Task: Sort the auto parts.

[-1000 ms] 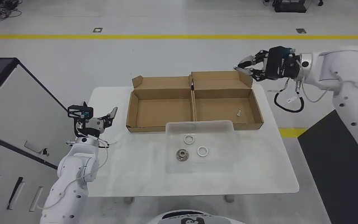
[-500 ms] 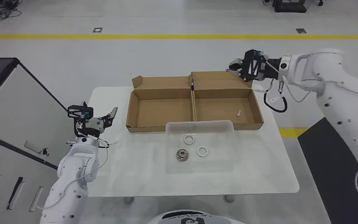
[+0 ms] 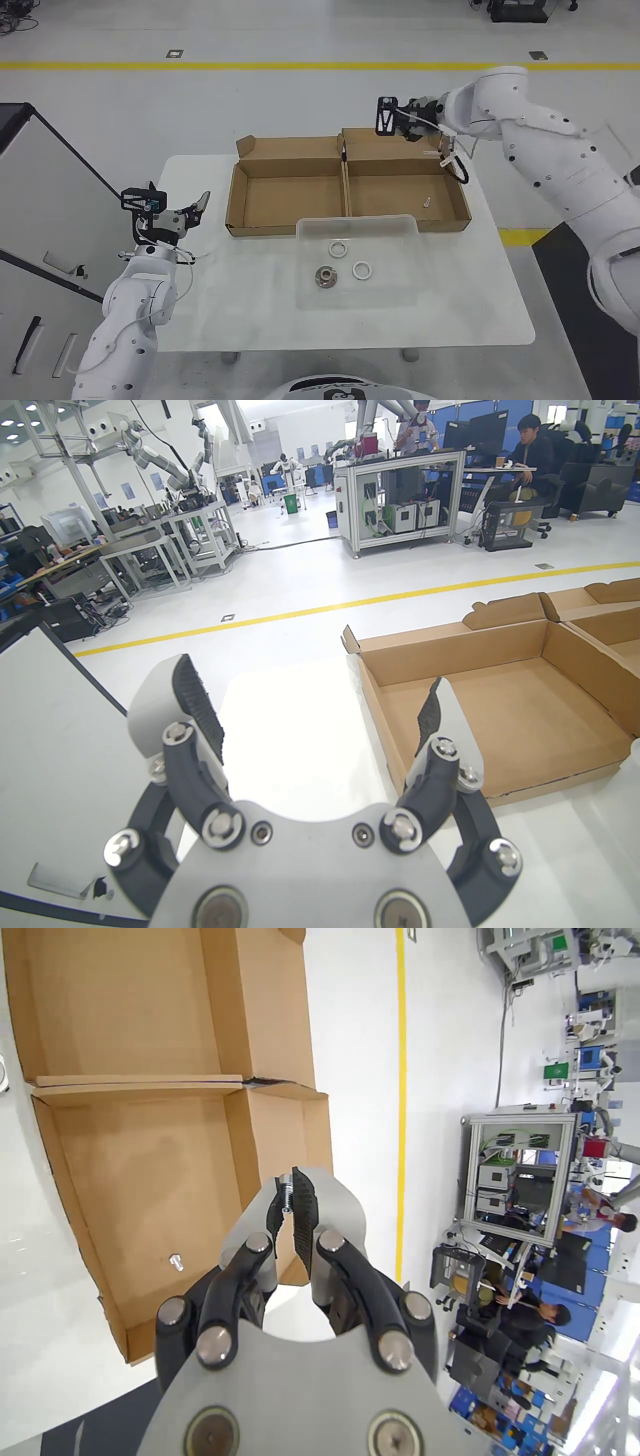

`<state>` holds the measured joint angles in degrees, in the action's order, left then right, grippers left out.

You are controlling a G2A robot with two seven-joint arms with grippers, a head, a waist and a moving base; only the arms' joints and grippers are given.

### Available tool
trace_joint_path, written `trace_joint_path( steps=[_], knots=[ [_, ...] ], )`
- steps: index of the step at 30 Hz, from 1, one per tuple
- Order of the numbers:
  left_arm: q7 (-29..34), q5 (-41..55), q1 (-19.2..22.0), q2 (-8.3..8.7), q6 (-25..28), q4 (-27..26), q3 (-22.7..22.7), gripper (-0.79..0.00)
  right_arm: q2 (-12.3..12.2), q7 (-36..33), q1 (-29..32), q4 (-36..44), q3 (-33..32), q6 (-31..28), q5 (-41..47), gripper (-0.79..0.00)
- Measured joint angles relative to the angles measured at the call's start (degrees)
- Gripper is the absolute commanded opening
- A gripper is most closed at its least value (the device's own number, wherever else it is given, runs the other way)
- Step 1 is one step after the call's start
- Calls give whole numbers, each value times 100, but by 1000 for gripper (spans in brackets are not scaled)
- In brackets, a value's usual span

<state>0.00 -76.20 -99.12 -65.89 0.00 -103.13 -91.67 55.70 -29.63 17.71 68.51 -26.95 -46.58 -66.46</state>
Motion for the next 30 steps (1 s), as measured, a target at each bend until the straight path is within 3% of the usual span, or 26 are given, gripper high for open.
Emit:
trace_joint_path(
  steps=[12,30],
  knots=[
    [0,0,0,0,0,0,0,0,930,-708,-292,-1330,818,18,-137,-785],
    [0,0,0,0,0,0,0,0,1784,-1062,-100,-2966,1290,-95,-475,-785]
  ],
)
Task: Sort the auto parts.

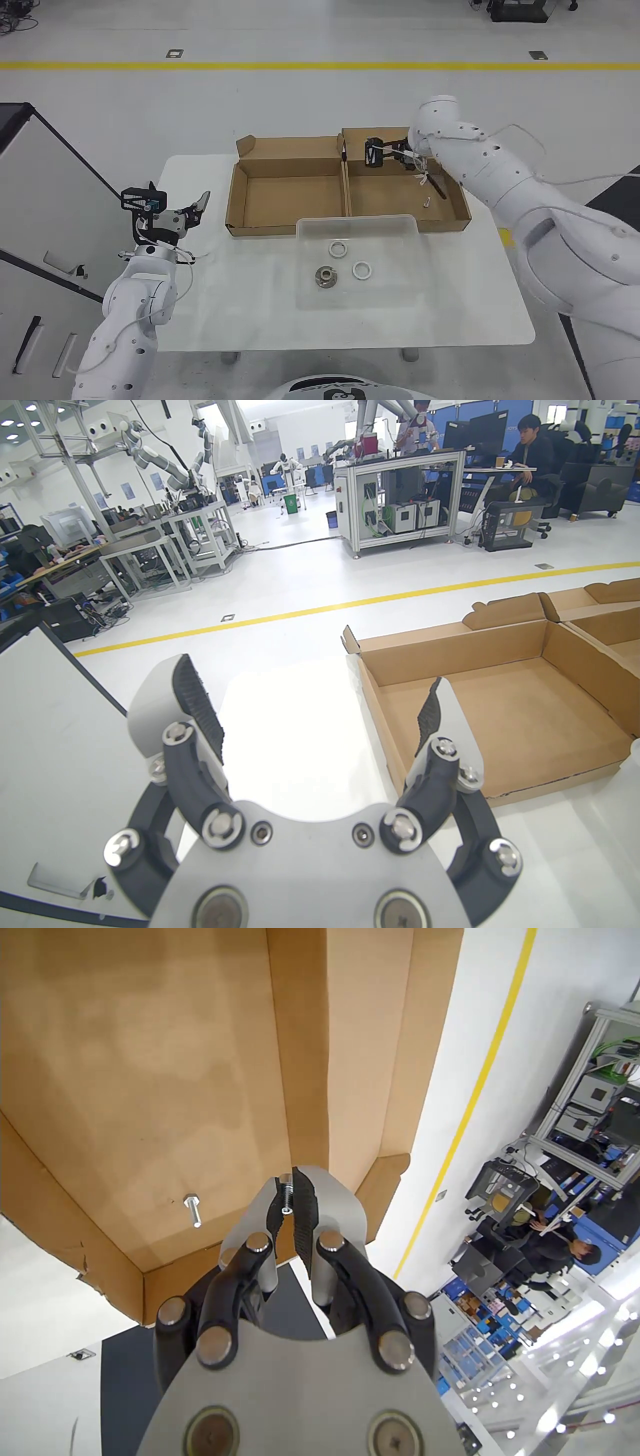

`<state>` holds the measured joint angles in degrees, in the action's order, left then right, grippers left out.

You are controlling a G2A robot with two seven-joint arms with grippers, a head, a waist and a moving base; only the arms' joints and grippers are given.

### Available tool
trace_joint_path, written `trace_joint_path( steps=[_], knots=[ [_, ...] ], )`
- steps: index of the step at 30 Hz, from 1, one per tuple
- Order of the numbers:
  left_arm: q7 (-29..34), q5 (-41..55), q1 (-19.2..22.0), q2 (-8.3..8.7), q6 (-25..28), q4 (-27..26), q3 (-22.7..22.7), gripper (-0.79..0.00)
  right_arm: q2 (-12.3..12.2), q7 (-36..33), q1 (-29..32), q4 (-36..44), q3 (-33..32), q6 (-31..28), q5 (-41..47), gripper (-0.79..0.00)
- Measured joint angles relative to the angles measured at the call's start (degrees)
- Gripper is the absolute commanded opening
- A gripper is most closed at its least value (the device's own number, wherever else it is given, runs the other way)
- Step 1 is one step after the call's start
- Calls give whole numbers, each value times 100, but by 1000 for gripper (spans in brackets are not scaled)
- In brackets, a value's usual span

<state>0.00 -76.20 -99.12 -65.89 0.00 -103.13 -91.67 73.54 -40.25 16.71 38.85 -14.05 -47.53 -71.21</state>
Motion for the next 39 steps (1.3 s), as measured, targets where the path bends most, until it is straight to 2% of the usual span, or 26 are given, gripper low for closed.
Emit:
trace_joint_path(
  steps=[18,39],
  knots=[
    [0,0,0,0,0,0,0,0,576,425,248,-1372,83,-294,-103,-785],
    [0,0,0,0,0,0,0,0,948,670,467,-2159,32,-528,-98,-785]
  ],
)
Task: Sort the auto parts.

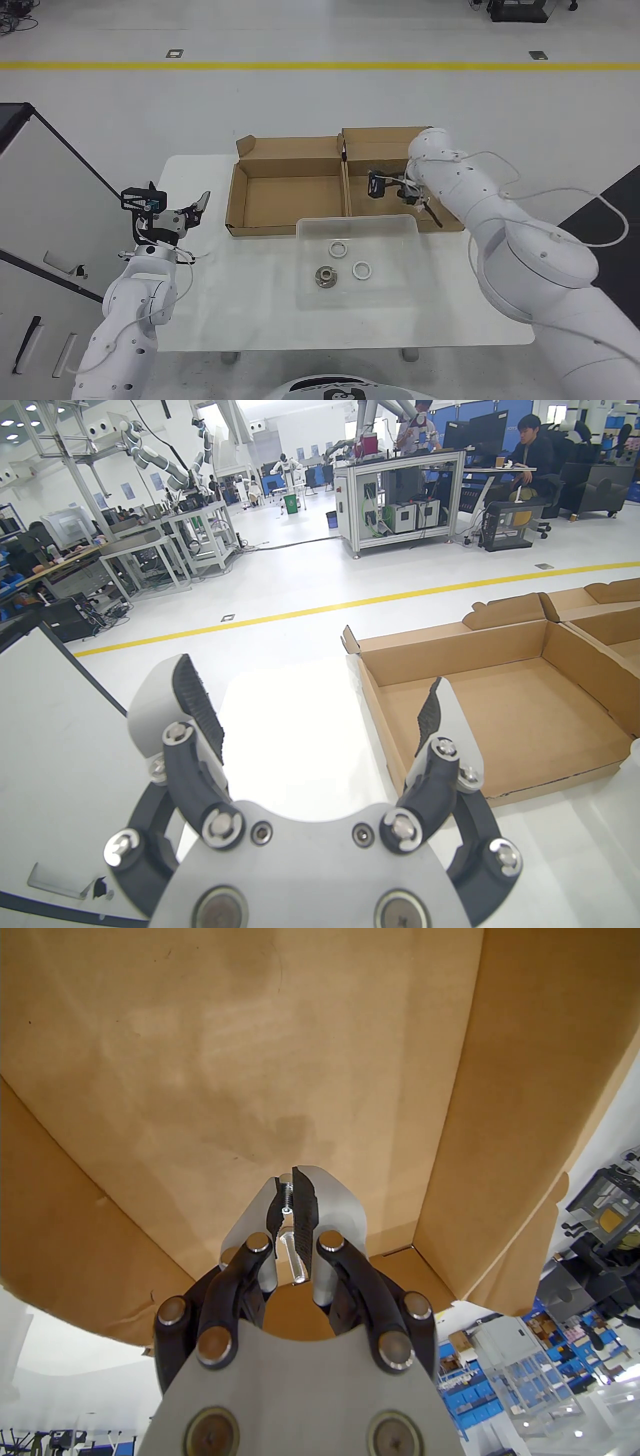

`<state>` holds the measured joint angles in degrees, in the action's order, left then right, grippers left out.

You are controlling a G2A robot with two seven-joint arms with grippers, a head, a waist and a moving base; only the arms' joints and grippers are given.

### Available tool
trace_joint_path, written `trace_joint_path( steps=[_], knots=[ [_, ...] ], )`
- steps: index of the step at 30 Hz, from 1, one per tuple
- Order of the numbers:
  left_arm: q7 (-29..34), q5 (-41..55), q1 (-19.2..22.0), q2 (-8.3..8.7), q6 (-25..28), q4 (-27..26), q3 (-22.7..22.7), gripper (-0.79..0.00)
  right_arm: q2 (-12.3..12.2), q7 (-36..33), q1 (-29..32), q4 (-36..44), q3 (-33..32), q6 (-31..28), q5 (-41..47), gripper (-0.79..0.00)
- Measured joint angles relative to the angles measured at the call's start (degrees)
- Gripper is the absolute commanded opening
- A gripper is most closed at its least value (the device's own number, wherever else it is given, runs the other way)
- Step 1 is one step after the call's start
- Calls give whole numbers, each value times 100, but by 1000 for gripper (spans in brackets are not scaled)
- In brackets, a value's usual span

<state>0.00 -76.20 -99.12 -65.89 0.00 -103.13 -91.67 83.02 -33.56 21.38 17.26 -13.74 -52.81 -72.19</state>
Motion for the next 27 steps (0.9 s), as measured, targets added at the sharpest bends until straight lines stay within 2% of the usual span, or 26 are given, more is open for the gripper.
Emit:
trace_joint_path(
  steps=[6,7,14,21,24,25,26,27],
  knots=[
    [0,0,0,0,0,0,0,0,69,66,8,-131,-12,-9,-44,-779],
    [0,0,0,0,0,0,0,0,78,77,10,-149,-14,-13,-50,-727],
    [0,0,0,0,0,0,0,0,136,145,6,-261,-25,-30,-115,-668],
    [0,0,0,0,0,0,0,0,178,217,-13,-345,-39,-46,-182,-545],
    [0,0,0,0,0,0,0,0,189,267,-39,-359,-44,-51,-218,-394],
    [0,0,0,0,0,0,0,0,191,285,-50,-359,-46,-52,-231,-228],
    [0,0,0,0,0,0,0,0,193,306,-63,-356,-47,-53,-247,-12],
    [0,0,0,0,0,0,0,0,194,338,-83,-352,-51,-59,-262,0]
  ],
)
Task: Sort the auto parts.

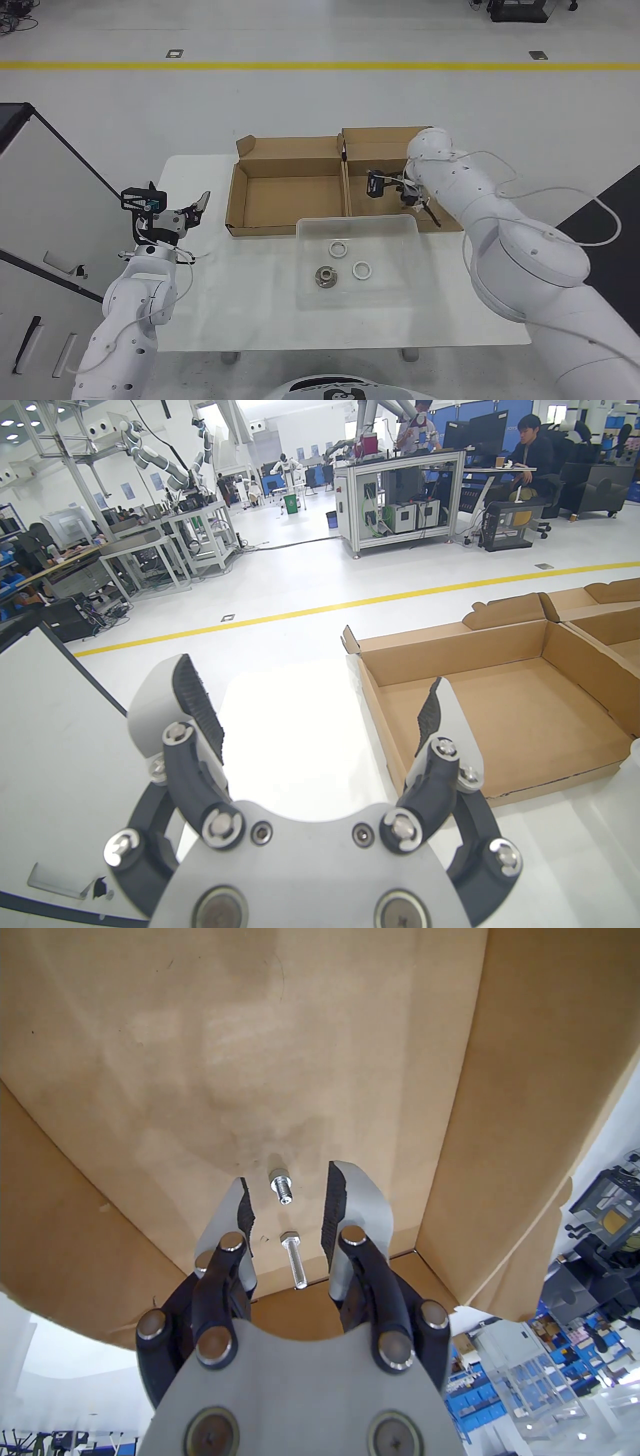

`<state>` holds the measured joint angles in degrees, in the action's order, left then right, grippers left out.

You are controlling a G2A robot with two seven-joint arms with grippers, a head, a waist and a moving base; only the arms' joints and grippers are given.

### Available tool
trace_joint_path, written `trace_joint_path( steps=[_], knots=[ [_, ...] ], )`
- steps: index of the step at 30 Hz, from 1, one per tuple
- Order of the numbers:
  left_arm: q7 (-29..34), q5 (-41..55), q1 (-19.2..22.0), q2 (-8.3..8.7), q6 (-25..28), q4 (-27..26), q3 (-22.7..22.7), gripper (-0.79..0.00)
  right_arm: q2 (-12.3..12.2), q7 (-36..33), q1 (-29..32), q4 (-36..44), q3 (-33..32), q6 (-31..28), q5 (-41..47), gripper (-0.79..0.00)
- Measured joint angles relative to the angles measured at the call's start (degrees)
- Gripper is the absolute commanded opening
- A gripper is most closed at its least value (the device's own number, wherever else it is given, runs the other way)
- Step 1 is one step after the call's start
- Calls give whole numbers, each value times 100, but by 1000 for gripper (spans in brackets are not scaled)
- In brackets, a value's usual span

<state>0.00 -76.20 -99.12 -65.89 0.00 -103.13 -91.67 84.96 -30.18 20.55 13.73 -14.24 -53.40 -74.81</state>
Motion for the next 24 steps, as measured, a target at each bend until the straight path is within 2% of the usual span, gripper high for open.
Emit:
trace_joint_path(
  steps=[6,11,17,24],
  knots=[
    [0,0,0,0,0,0,0,0,-21,320,-155,91,-37,-58,-75,0],
    [0,0,0,0,0,0,0,0,-119,1051,-338,307,-77,-111,-225,0],
    [0,0,0,0,0,0,0,0,-373,2288,-554,590,-179,-381,-419,0],
    [0,0,0,0,0,0,0,0,-869,3869,-622,1112,-238,-460,-581,0]
  ],
)
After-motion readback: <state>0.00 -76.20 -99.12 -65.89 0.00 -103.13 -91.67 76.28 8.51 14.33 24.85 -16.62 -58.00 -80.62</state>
